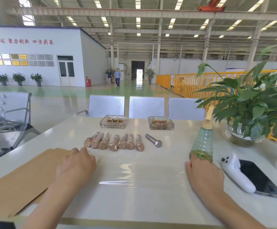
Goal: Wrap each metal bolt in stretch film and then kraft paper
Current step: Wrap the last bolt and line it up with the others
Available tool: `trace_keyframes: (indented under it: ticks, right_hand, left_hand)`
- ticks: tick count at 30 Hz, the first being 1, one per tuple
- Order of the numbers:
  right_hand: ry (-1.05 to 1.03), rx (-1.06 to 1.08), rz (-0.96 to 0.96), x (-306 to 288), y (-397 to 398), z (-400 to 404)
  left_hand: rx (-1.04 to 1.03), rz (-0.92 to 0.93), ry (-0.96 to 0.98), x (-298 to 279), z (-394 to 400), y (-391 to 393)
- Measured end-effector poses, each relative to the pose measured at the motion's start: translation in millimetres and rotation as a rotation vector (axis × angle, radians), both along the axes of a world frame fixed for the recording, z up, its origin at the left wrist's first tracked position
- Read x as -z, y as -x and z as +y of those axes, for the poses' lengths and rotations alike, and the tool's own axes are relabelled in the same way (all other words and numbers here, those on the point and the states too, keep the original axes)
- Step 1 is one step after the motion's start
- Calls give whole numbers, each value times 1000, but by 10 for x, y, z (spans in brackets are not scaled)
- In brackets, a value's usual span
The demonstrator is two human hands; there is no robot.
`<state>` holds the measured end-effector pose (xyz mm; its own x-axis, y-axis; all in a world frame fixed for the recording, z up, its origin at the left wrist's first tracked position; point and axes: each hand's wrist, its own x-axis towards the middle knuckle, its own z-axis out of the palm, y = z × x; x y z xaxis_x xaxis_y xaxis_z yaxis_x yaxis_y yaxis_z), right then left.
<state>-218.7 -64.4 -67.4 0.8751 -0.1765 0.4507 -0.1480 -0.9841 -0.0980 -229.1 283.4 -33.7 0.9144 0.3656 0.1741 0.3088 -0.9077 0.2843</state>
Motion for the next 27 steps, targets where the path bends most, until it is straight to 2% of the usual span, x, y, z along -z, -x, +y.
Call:
trace_keyframes:
  ticks: [4, 9, 13, 23, 25, 27]
  right_hand:
    - [135, -29, 14, -57, -5, 74]
    - [284, -74, 46, -57, -36, 23]
    - [185, -100, 33, -35, -45, -129]
    - [-151, -34, -24, 93, -21, -197]
    - [-171, -10, 0, 83, -17, -196]
    - [-102, -13, -15, 79, -16, -170]
  left_hand:
    - [54, -184, -62, 109, -34, 65]
    - [46, -123, -126, 64, -58, 65]
    - [48, -24, -173, 7, -30, 73]
    - [65, -31, -168, 31, -54, 109]
    - [72, -37, -169, 43, -41, 108]
    - [79, -47, -174, 68, -28, 106]
